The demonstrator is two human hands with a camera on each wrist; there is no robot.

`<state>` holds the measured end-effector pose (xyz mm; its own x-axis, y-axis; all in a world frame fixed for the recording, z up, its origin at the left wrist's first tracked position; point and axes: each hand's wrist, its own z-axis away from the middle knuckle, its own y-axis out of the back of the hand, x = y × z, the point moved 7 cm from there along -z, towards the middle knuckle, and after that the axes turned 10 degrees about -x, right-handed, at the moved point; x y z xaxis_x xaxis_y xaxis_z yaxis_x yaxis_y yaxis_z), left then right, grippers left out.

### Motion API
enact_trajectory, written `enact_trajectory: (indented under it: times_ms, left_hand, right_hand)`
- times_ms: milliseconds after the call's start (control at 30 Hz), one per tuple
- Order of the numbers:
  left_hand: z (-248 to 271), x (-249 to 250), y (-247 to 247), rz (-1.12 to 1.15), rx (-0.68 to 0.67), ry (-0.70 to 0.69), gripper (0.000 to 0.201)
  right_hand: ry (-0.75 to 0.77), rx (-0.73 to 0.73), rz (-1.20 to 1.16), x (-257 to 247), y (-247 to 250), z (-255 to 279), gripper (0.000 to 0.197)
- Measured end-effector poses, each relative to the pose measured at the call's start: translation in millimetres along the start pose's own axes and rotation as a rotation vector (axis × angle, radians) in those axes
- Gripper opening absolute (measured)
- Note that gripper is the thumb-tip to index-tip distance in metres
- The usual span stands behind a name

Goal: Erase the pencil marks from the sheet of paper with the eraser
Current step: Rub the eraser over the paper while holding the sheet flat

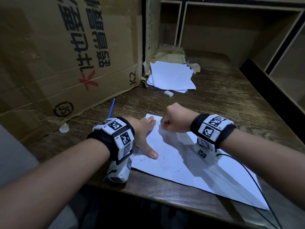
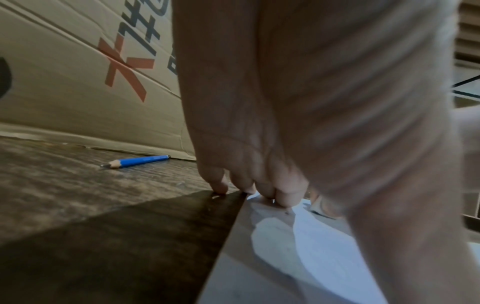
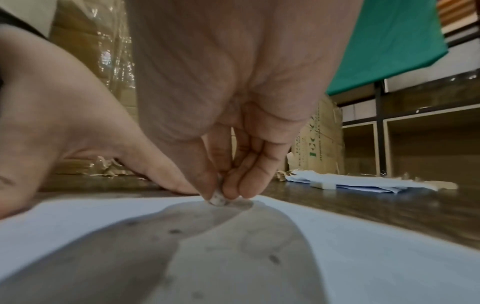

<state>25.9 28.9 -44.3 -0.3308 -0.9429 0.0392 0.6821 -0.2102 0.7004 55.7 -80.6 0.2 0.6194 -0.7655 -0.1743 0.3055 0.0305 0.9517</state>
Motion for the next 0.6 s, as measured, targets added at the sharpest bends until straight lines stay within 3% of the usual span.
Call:
enact_trajectory:
  times_ms: [67,233,400,533,600]
  left_hand:
    - [0.7,0.2,0.7,0.002,-0.006,0.012,0.137]
    - [-8.0,-3.6,-2.1,0.018,-0.028,-0.011,0.148]
    - [2.5,3.2,0.7,-0.011,-0.029,0.019,0.136]
    - [6.3,5.6,1.8,0.019,-0.006,-0.011,0.133]
    - [6.8,5.8,1.9,0.019,-0.003,-0.010,0.133]
  right_hand:
    - [0.011,0.017,-0.011,-7.2,-2.2,1.0,0.028]
    - [0.149,-0.122,0.018,-40.9,-21.2,20.9,0.024]
    - [-0.008,0.062,-0.048,6.2,3.6,-5.2,0.029]
    - [0.107,-0.068,-0.019,-36.6,-13.6,10.1,0.021]
    - [0.113,-0.067,-0.003,-31.2,-13.0,7.4,0.023]
